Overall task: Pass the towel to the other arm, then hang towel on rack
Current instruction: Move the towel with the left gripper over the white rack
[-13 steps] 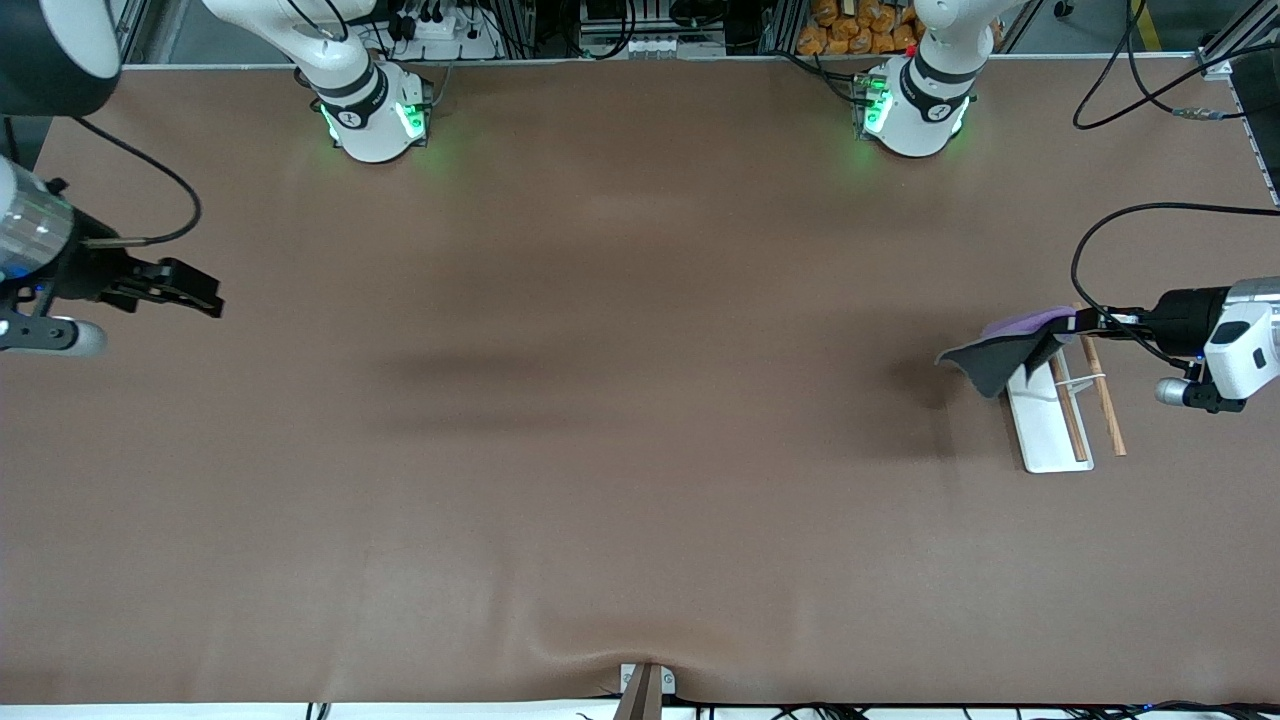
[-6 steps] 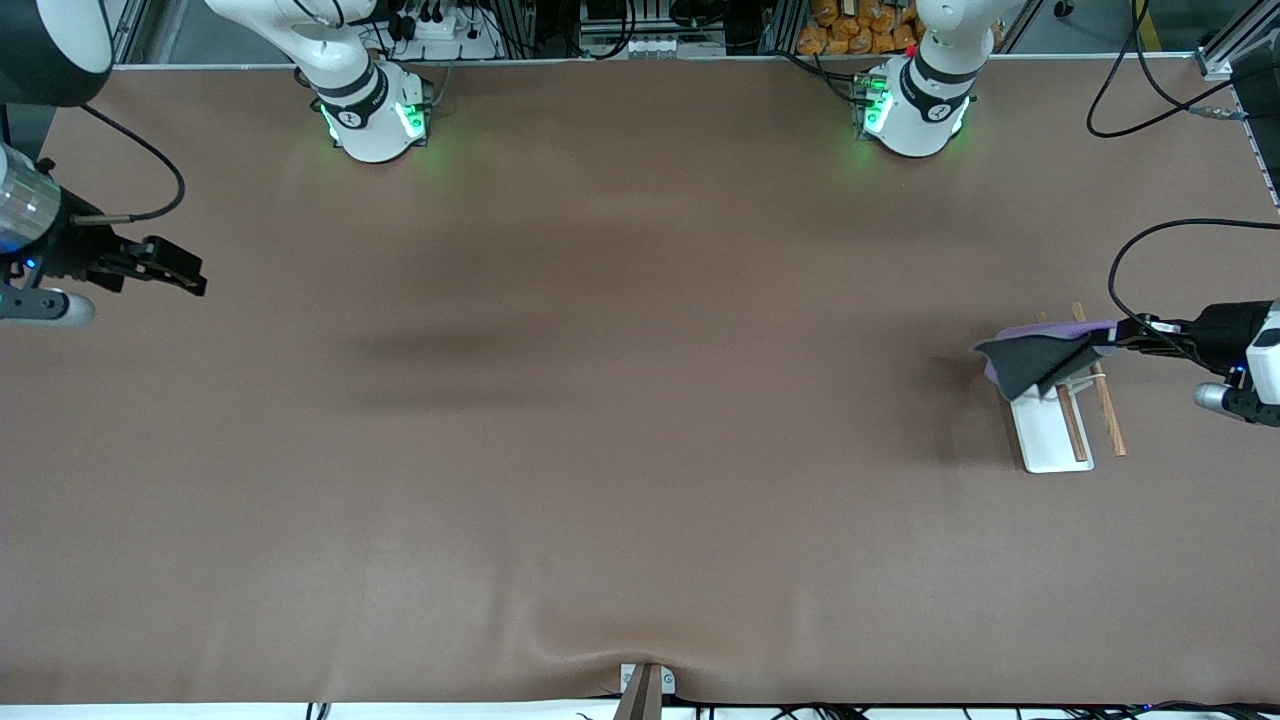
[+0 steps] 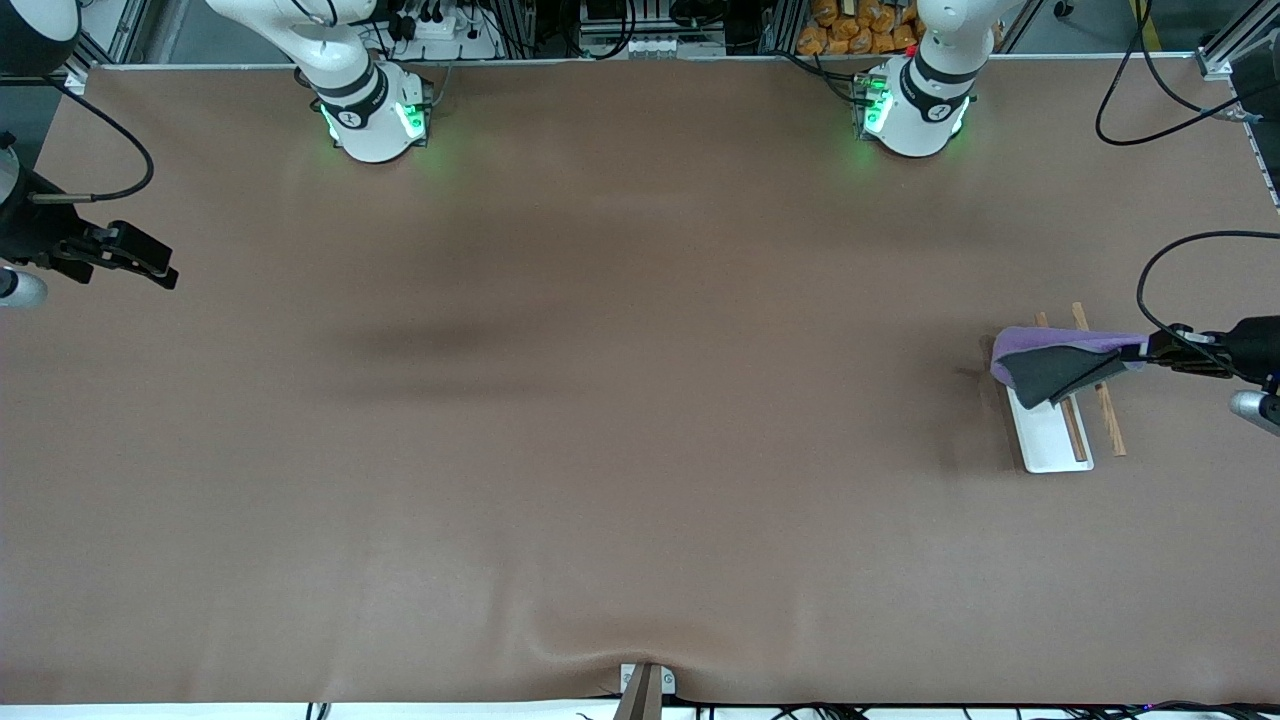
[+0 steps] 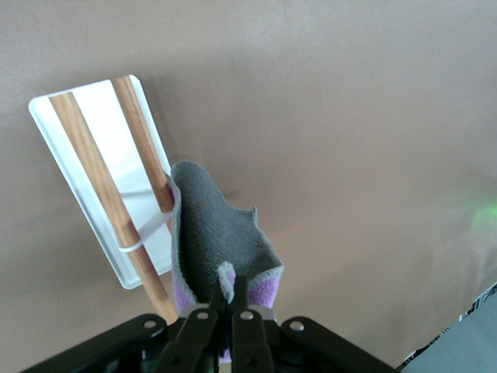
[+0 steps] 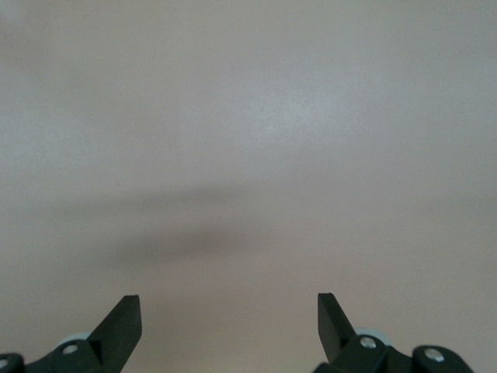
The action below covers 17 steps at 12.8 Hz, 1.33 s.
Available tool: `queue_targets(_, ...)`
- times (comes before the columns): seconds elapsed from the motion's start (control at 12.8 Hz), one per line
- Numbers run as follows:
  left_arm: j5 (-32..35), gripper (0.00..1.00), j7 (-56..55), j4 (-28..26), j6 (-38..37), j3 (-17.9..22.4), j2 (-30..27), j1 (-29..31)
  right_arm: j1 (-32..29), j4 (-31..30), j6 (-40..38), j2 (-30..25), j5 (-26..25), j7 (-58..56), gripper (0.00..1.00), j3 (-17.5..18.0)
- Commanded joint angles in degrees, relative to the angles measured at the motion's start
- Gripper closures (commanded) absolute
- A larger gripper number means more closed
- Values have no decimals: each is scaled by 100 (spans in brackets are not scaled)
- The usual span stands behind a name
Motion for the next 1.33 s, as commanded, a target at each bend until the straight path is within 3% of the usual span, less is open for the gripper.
queue_targets(0.0,131,100,83,338,-53,-73,171,27,-133,402,-48,221,-13,-48,0,97)
queue_targets(0.47,140,100,653,382,-62,-73,170,343,-212,789,-688,346,4,4,0,115)
queue_targets(1.25,219,100,1137,373,-62,-73,258,747,-10,1062,-804,320,-66,-14,0,168)
